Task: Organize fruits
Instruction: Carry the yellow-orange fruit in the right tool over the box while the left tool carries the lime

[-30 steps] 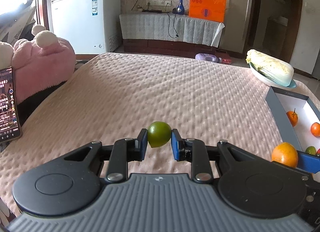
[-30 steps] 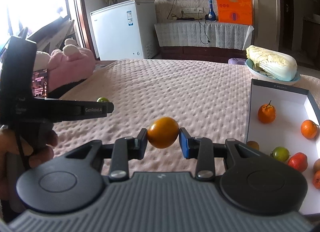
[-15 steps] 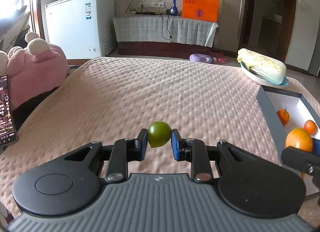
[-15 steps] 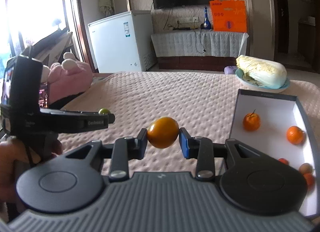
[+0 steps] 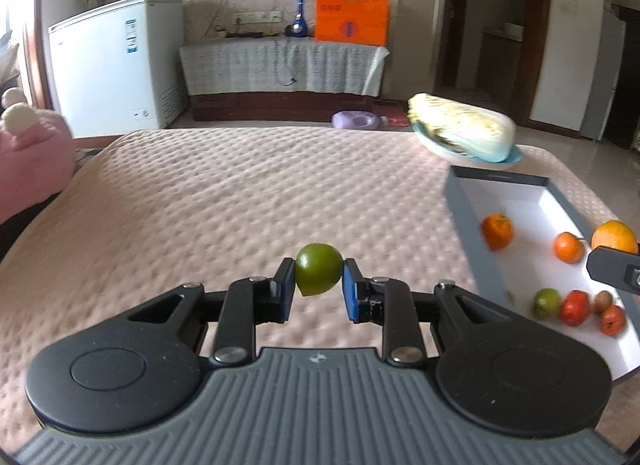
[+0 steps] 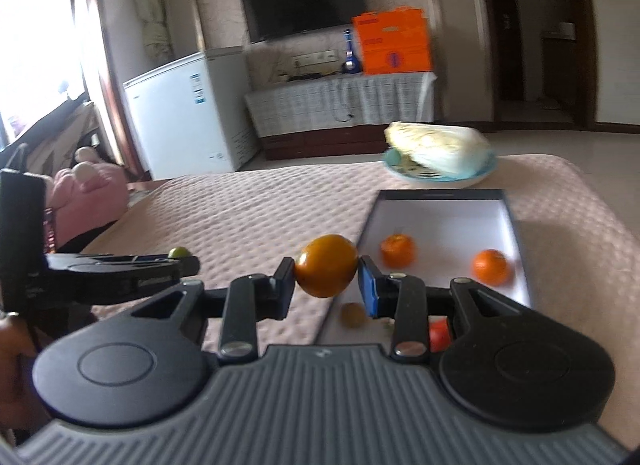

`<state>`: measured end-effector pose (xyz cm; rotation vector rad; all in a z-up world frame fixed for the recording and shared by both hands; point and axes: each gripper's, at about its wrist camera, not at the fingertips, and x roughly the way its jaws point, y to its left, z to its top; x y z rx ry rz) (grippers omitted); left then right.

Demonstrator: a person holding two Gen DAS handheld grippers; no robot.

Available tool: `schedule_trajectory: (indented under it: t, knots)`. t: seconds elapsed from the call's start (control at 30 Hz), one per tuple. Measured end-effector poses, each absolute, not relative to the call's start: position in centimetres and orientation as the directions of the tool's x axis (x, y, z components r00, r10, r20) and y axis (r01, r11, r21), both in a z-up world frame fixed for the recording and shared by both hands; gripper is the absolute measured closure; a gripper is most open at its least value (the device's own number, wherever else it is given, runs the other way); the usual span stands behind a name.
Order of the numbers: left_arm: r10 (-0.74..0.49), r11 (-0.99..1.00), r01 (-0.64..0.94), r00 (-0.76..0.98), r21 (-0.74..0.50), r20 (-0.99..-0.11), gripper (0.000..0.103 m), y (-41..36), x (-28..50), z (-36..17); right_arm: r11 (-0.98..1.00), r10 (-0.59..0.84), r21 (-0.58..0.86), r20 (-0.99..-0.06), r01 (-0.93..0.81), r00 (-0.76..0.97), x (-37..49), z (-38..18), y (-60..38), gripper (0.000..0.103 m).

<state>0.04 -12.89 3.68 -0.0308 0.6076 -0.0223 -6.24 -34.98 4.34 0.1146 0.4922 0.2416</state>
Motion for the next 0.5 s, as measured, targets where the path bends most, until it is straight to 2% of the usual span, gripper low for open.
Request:
schedule_trajectory:
  t: [0.27,0.5]
  knots:
    - [-0.121,0.992,0.113,0.827,-0.049,-0.549,0.074,-17.3,-0.4,4.2,0.985,0.155,0.151,-0.518,-0.088,0.841,-6.5,3.3,-39.8,0.066]
    - [-0.189,0.981,0.181,0.821,-0.068,-0.54,0.074,-20.6,0.0,4.3,0.986,0.149,0.148,-0.559,-0.079,0.816,-6.5,2.3,-41.2,0.066]
